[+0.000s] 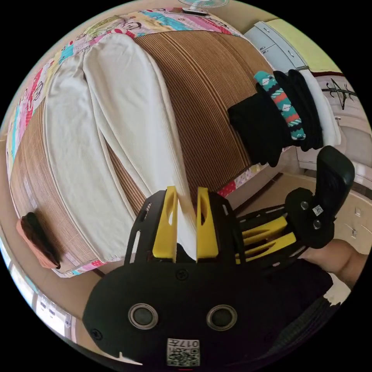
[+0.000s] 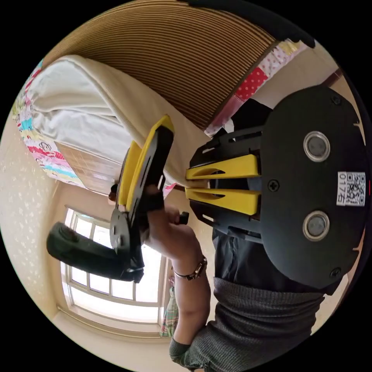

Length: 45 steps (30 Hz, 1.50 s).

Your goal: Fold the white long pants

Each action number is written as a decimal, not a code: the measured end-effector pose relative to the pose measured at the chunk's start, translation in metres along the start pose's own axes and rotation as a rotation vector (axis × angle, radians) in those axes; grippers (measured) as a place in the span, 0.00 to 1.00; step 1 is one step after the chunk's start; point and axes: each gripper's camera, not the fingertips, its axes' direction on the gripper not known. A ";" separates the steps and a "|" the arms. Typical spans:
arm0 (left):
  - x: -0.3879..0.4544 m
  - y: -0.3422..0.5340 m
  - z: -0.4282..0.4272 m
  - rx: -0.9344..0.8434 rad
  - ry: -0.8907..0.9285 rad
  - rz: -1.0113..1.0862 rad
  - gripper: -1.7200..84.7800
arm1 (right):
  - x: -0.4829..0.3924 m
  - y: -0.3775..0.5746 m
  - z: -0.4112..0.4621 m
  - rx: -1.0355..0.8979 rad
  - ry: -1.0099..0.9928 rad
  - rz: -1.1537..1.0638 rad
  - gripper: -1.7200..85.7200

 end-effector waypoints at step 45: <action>-0.346 0.265 -0.025 0.746 1.137 -0.553 0.05 | 0.140 -0.664 0.054 0.551 0.788 -0.078 0.09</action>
